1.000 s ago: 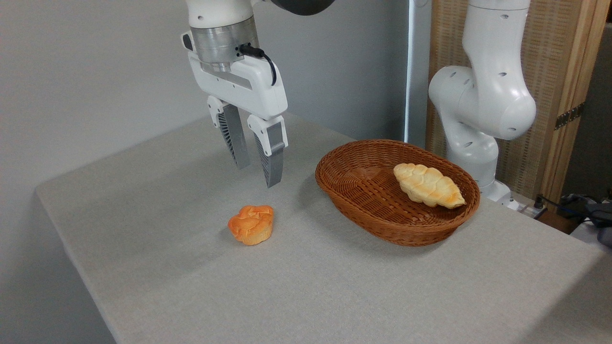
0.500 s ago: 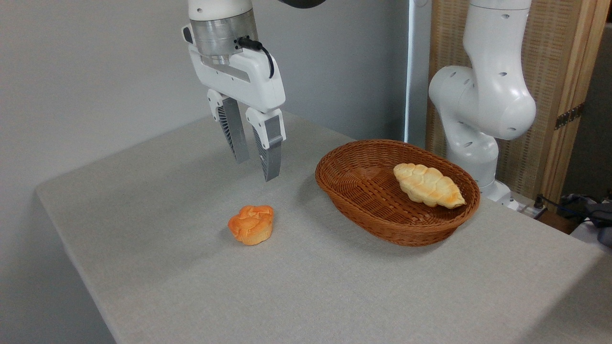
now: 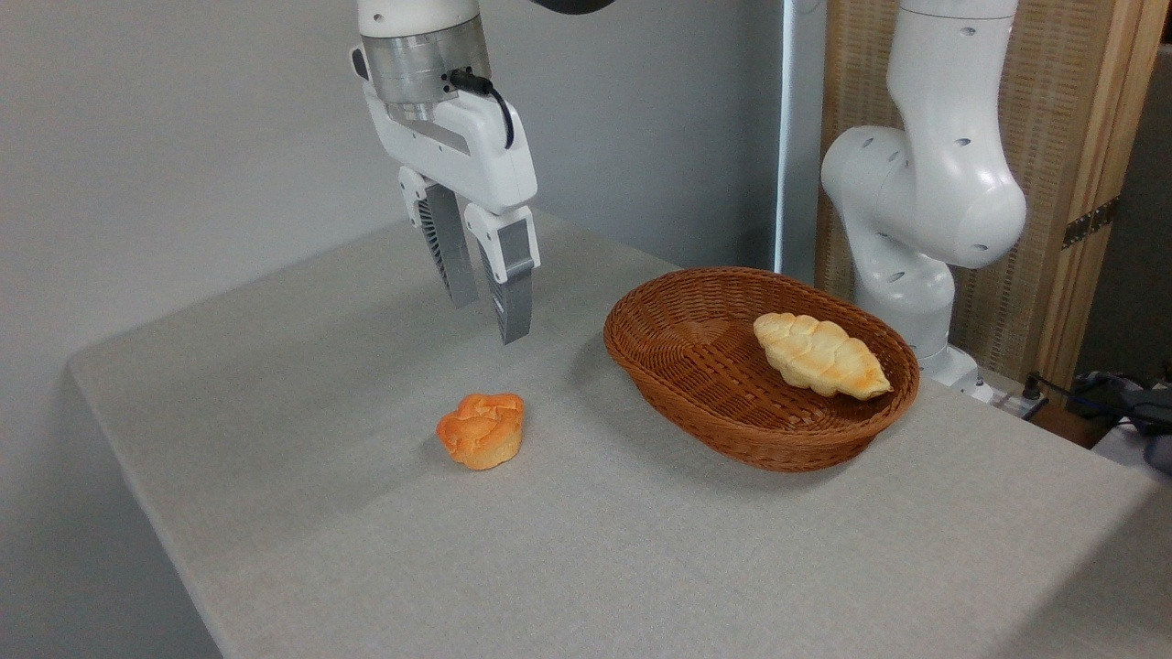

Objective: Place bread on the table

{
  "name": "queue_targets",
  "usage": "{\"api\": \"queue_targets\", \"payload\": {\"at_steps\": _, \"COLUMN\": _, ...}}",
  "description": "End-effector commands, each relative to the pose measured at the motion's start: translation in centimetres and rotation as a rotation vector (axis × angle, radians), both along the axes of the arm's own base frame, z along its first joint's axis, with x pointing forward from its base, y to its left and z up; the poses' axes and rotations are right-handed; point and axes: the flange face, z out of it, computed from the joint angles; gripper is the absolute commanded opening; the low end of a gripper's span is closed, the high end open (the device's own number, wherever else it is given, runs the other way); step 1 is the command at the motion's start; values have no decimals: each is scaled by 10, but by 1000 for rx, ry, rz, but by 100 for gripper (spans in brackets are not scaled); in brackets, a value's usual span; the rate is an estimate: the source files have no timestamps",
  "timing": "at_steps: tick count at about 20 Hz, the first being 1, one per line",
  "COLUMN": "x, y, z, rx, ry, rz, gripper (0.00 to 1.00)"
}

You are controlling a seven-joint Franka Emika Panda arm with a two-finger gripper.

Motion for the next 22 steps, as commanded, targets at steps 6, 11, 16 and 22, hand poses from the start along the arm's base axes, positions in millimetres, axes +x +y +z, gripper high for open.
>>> {"api": "queue_targets", "payload": {"at_steps": 6, "x": -44, "y": 20, "z": 4, "rx": -4, "ry": 83, "rz": -345, "gripper": 100}}
{"api": "queue_targets", "payload": {"at_steps": 11, "x": -81, "y": 30, "z": -9, "rx": -32, "ry": 148, "rz": -621, "gripper": 100}}
{"api": "queue_targets", "payload": {"at_steps": 16, "x": -111, "y": 53, "z": -15, "rx": -99, "ry": 227, "rz": -863, "gripper": 100}}
{"api": "queue_targets", "payload": {"at_steps": 22, "x": -118, "y": 60, "z": -20, "rx": -122, "ry": 238, "rz": -919, "gripper": 100}}
